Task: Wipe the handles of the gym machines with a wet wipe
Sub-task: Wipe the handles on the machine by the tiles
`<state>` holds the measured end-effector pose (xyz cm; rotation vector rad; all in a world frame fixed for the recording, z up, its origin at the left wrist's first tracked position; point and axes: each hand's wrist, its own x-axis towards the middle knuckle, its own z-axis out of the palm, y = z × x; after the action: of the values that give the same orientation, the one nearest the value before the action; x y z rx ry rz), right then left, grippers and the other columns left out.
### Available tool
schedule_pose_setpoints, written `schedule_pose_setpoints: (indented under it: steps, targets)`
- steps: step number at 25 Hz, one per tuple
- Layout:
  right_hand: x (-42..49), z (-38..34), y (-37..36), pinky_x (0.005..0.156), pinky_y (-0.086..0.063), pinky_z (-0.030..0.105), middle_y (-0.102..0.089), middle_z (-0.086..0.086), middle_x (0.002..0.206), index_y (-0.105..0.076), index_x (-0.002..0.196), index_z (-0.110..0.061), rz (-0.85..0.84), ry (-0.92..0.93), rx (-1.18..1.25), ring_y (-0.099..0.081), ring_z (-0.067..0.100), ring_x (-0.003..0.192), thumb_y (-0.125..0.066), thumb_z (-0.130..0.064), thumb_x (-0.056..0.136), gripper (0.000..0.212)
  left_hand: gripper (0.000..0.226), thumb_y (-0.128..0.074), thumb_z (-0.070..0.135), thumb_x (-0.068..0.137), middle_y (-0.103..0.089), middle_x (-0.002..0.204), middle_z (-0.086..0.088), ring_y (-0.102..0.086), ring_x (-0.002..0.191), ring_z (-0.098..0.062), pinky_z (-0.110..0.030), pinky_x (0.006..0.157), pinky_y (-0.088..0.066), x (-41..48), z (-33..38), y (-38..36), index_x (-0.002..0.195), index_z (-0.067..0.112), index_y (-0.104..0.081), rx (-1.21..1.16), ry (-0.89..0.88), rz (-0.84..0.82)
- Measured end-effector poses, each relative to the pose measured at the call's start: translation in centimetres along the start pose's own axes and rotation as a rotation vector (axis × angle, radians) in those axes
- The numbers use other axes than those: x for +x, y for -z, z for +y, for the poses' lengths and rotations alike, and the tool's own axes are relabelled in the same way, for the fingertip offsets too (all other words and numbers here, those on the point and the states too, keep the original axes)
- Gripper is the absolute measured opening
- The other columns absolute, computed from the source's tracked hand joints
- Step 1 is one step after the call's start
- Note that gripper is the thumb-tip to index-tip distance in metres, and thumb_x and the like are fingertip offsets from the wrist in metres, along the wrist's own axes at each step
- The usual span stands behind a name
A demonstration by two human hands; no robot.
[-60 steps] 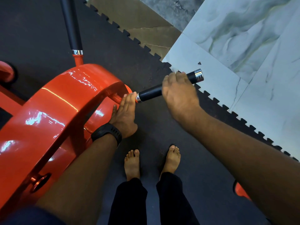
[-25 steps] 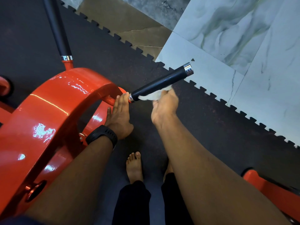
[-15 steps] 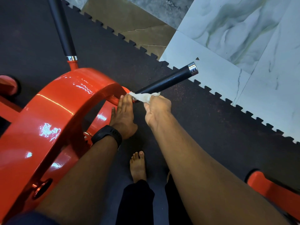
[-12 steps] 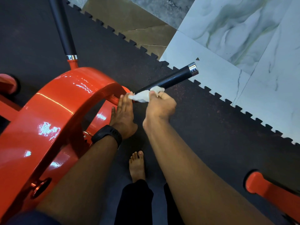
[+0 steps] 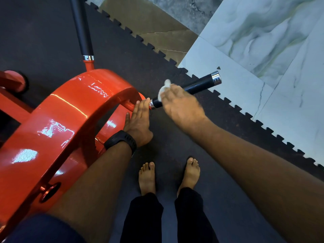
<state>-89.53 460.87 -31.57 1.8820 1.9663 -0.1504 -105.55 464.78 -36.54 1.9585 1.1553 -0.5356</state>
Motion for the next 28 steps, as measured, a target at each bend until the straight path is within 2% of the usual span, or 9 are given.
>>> schedule_pose_setpoints:
  steps: [3, 6, 9, 12, 16, 18, 21, 24, 28]
  targets:
    - [0.0, 2.0, 0.9, 0.110, -0.041, 0.046, -0.045, 0.021, 0.138, -0.042, 0.141, 0.000, -0.042, -0.156, 0.094, -0.039, 0.036, 0.133, -0.064, -0.006, 0.088, 0.058, 0.114, -0.064, -0.001, 0.080, 0.016, 0.165, 0.008, 0.018, 0.152, -0.015, -0.047, 0.122, 0.003, -0.2, 0.3, 0.0, 0.157, 0.024, 0.017, -0.002, 0.016, 0.020]
    - [-0.6, 2.3, 0.8, 0.110, -0.041, 0.048, -0.046, 0.021, 0.135, -0.040, 0.142, 0.000, -0.039, -0.089, 0.074, -0.042, 0.037, 0.130, -0.069, -0.009, 0.085, 0.065, 0.112, -0.063, 0.000, 0.080, 0.014, 0.166, 0.008, 0.017, 0.152, -0.015, -0.046, 0.122, 0.004, -0.3, 0.8, 0.2, 0.157, 0.023, 0.016, -0.021, 0.029, 0.015]
    - [-1.1, 3.9, 1.7, 0.104, -0.047, 0.048, -0.048, 0.017, 0.132, -0.045, 0.137, -0.005, -0.039, -0.206, 0.205, -0.043, 0.034, 0.127, -0.069, -0.008, 0.084, 0.058, 0.108, -0.062, 0.003, 0.082, 0.011, 0.167, 0.006, 0.012, 0.153, -0.016, -0.048, 0.122, 0.001, -0.9, 1.0, 0.8, 0.158, 0.022, 0.012, -0.003, 0.021, 0.014]
    - [-2.0, 3.5, 2.9, 0.100, -0.048, 0.044, -0.047, 0.016, 0.135, -0.044, 0.138, -0.007, -0.056, -0.191, 0.270, -0.043, 0.032, 0.129, -0.066, -0.007, 0.088, 0.055, 0.100, -0.060, 0.008, 0.087, 0.007, 0.168, 0.002, 0.005, 0.154, -0.017, -0.045, 0.124, -0.004, -1.5, 1.9, 1.4, 0.159, 0.018, 0.008, 0.016, 0.027, 0.025]
    - [-2.0, 2.9, 4.7, 0.103, -0.046, 0.041, -0.045, 0.010, 0.139, -0.043, 0.143, -0.018, -0.031, -0.219, 0.544, -0.045, 0.027, 0.128, -0.070, -0.006, 0.088, 0.063, 0.093, -0.059, 0.016, 0.092, 0.004, 0.168, -0.004, 0.004, 0.155, -0.019, -0.038, 0.125, -0.004, -2.6, 4.6, 3.7, 0.160, 0.015, 0.005, 0.057, 0.016, 0.033]
    - [-1.5, 2.6, 5.3, 0.102, -0.049, 0.037, -0.051, 0.010, 0.133, -0.050, 0.140, -0.018, 0.081, -0.269, 0.733, -0.053, 0.024, 0.120, -0.066, -0.005, 0.091, 0.053, 0.088, -0.056, 0.017, 0.094, 0.000, 0.168, -0.006, 0.003, 0.155, -0.020, -0.036, 0.125, -0.003, -3.3, 5.9, 5.3, 0.160, 0.013, 0.001, 0.069, 0.008, 0.110]
    - [0.0, 2.7, 8.2, 0.091, -0.053, 0.027, -0.059, 0.005, 0.125, -0.060, 0.129, -0.016, 0.258, -0.450, 1.110, -0.059, 0.015, 0.112, -0.058, -0.014, 0.099, 0.030, 0.082, -0.052, 0.024, 0.096, -0.003, 0.168, -0.006, 0.002, 0.155, -0.021, -0.039, 0.124, -0.001, -5.1, 6.7, 8.6, 0.160, 0.013, -0.002, 0.162, 0.094, 0.269]
    - [2.1, 2.6, 10.6, 0.081, -0.054, 0.021, -0.061, 0.000, 0.118, -0.059, 0.119, -0.019, 0.262, -0.451, 1.272, -0.061, 0.012, 0.105, -0.063, -0.022, 0.097, 0.022, 0.086, -0.054, 0.034, 0.094, -0.002, 0.168, -0.006, 0.004, 0.155, -0.022, -0.043, 0.124, 0.002, -6.4, 6.4, 12.1, 0.160, 0.014, -0.002, 0.193, 0.192, 0.345]
    - [5.2, 0.8, 12.2, 0.071, -0.061, 0.030, -0.062, -0.007, 0.099, -0.053, 0.106, -0.022, 0.210, -0.412, 1.437, -0.068, 0.012, 0.088, -0.060, -0.023, 0.099, 0.010, 0.099, -0.057, 0.053, 0.089, 0.000, 0.168, -0.007, 0.005, 0.155, -0.024, -0.049, 0.123, 0.002, -6.6, 4.2, 15.0, 0.160, 0.015, 0.001, 0.197, 0.278, 0.359]
